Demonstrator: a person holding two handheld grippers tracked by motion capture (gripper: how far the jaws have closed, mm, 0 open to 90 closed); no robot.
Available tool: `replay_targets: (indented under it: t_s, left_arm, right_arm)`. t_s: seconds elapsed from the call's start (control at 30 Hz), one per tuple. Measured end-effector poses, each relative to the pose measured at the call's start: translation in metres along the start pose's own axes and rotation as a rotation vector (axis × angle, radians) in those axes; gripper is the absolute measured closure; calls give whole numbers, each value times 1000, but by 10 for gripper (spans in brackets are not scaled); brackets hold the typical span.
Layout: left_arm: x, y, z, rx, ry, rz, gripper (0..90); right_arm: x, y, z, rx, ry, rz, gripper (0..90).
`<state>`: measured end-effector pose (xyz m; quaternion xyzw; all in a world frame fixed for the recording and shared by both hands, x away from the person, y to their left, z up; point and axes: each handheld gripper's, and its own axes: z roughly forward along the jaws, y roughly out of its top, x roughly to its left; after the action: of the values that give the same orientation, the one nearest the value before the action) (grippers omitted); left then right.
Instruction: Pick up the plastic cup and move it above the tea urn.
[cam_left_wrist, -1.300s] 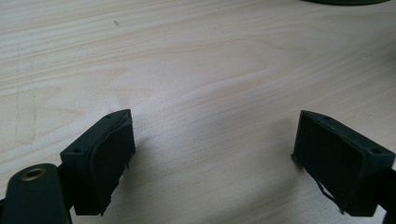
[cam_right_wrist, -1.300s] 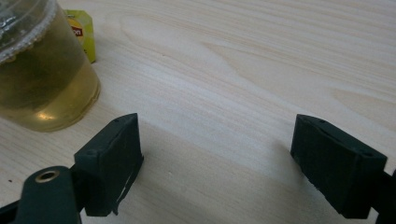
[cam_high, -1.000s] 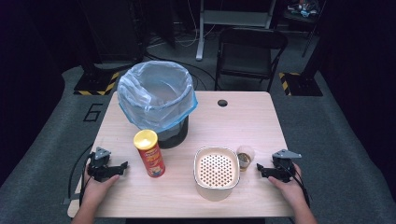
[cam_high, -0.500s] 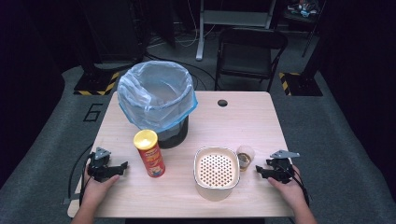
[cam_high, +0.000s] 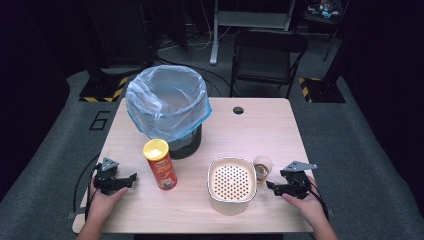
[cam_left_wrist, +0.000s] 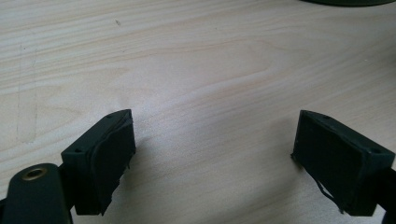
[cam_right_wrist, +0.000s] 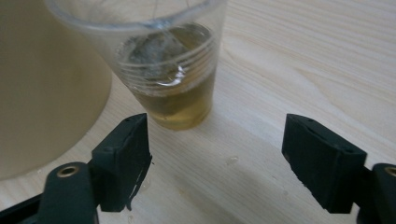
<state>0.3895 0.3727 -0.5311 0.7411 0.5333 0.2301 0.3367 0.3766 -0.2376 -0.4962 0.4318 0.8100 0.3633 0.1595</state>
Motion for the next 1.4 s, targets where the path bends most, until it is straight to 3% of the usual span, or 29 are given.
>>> replay_targets:
  t_s: [0.1, 0.3, 0.33, 0.6, 0.63, 0.83, 1.4]
  left_arm:
    - [0, 0, 0, -2, 1, 2, 128]
    - [0, 0, 0, 2, -2, 6, 127]
    - [0, 0, 0, 2, 2, 15, 127]
    - [-1, 0, -1, 11, -4, 19, 127]
    - [-1, 0, -2, 13, -4, 21, 127]
    - [-2, -1, -1, 8, -6, 14, 127]
    - [-3, -1, -1, 0, -2, 14, 127]
  right_arm:
    - [3, 3, 1, -14, 6, -8, 181]
    - [10, 9, 5, -38, -15, 4, 180]
    - [9, 9, 6, -37, -14, -16, 174]
    - [15, 17, 13, -47, -5, -32, 168]
    - [17, 17, 14, -55, -9, -17, 170]
    - [18, 21, 18, -66, 1, -42, 199]
    - [24, 31, 23, -98, -2, -32, 230]
